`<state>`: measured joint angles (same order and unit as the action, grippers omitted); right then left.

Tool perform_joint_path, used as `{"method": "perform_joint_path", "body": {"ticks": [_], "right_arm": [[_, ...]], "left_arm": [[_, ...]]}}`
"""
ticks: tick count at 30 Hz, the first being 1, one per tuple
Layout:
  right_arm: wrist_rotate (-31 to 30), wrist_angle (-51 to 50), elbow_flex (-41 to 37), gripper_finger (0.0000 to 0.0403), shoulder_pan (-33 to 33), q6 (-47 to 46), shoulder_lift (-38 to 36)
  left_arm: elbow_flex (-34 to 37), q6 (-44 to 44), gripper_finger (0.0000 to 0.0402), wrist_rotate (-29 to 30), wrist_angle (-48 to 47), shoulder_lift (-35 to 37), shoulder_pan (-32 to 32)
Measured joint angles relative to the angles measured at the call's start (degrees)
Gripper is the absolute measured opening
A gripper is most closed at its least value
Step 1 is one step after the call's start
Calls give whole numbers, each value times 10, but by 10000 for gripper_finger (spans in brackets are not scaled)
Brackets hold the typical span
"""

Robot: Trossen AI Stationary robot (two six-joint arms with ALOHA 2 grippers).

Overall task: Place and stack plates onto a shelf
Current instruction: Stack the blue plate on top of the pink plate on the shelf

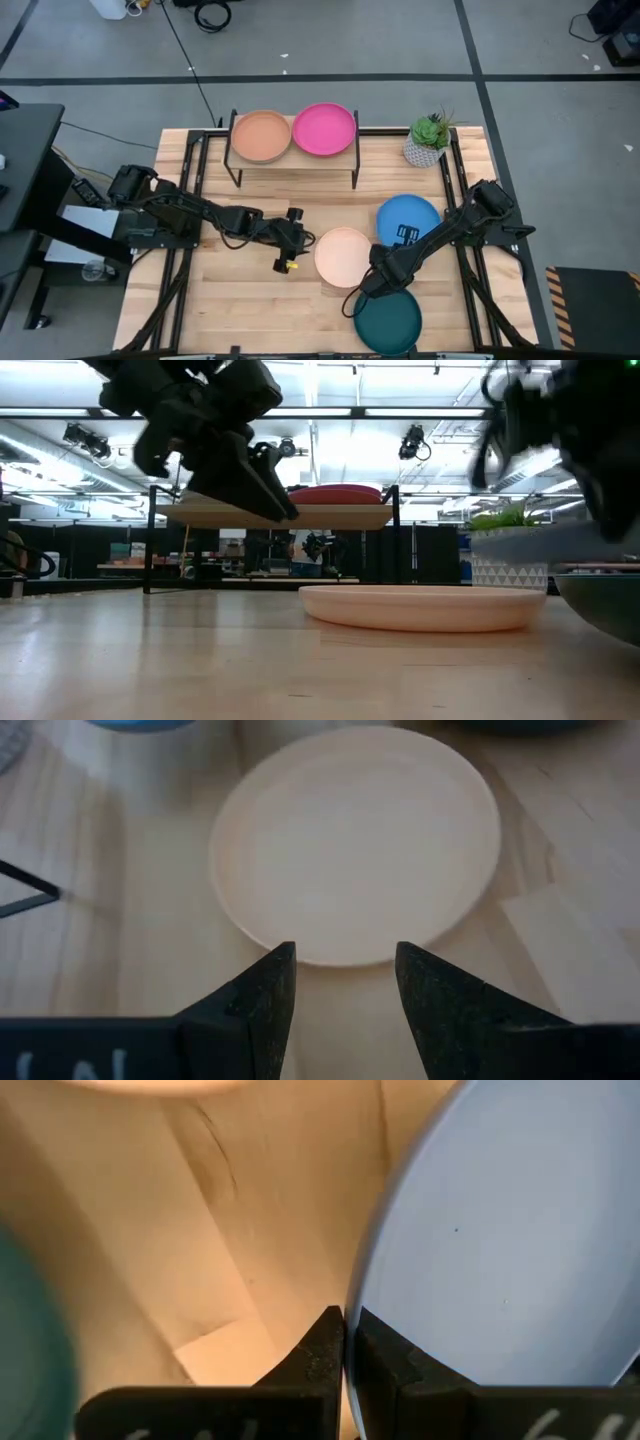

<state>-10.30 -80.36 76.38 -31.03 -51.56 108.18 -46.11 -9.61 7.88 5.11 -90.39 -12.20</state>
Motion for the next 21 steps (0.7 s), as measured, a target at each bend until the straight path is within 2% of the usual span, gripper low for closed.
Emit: {"method": "perform_joint_path", "body": {"ticks": [5, 12, 15, 21], "right_arm": [[-47, -18, 49, 23, -2, 61, -29], [-137, -19, 82, 23, -25, 184, -66], [-151, -11, 100, 22, -24, 212, -68], [-141, -6, 120, 22, -17, 279, -67]], "left_arm": [[0, 15, 180, -4, 33, 0, 14], [2, 45, 180, -87, 19, 0, 6], [26, 57, 180, -94, 53, 0, -4], [83, 125, 180, -91, 113, 0, -19]]}}
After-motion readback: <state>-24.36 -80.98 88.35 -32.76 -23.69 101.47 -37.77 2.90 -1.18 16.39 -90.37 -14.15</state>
